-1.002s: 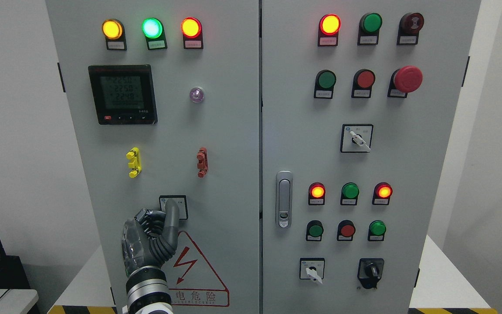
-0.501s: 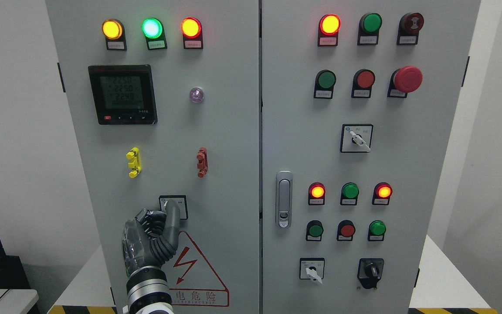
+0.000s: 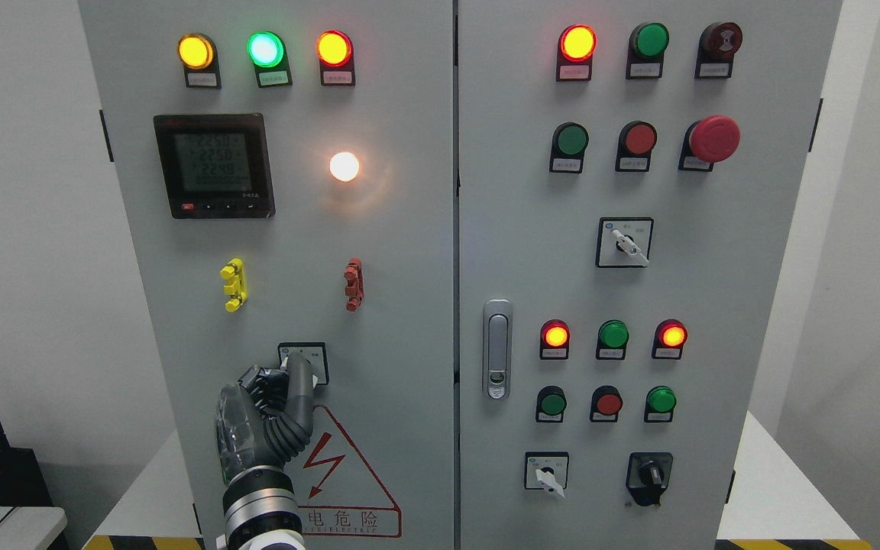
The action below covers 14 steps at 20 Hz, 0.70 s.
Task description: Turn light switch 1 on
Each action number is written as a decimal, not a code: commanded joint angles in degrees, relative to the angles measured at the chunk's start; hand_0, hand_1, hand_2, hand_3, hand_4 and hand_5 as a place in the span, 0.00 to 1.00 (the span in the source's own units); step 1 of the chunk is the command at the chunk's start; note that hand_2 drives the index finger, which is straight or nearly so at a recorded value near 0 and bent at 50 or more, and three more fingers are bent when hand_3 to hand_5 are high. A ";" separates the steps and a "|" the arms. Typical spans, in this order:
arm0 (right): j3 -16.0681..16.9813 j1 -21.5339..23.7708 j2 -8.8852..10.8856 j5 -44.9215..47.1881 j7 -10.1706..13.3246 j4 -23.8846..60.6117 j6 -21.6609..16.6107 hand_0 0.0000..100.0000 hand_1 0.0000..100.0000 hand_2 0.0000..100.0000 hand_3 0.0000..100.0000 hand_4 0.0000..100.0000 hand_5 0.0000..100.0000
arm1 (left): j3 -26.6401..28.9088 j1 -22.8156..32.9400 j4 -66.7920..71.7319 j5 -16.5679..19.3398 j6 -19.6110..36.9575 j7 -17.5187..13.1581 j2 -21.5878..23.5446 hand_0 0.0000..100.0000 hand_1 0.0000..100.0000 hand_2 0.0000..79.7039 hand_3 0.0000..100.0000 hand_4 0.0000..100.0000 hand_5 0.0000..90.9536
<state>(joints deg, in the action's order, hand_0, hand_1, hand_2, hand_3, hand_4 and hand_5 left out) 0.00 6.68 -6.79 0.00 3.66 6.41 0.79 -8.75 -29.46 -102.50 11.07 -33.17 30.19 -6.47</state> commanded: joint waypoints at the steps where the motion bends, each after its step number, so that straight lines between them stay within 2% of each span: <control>1: -0.97 0.00 0.02 1.41 0.03 0.00 0.00 0.12 0.39 0.00 0.00 0.00 0.00 | -0.66 0.02 -0.07 -0.78 0.47 -0.13 -0.03 0.57 0.31 0.81 0.84 0.84 0.86; 4: -0.97 0.00 0.02 1.41 0.03 0.00 0.00 0.12 0.39 0.00 0.00 0.00 0.00 | -0.83 0.02 -0.07 -0.78 0.47 -0.13 -0.03 0.48 0.30 0.80 0.84 0.84 0.86; 8: -0.97 0.00 0.02 1.41 0.03 0.00 0.00 0.12 0.39 0.00 0.00 0.00 0.00 | -0.92 0.10 -0.16 -0.78 0.47 -0.05 -0.03 0.34 0.33 0.80 0.84 0.84 0.86; 14: -0.97 0.00 0.02 1.41 0.03 0.00 0.00 0.12 0.39 0.00 0.00 0.00 0.00 | -0.83 0.19 -0.33 -0.78 0.47 -0.05 -0.12 0.24 0.35 0.80 0.84 0.84 0.85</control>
<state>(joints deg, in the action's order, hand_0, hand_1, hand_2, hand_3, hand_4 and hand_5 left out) 0.00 6.68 -6.78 0.00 3.65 6.42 0.79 -9.34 -29.34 -102.60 10.35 -32.77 30.04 -6.49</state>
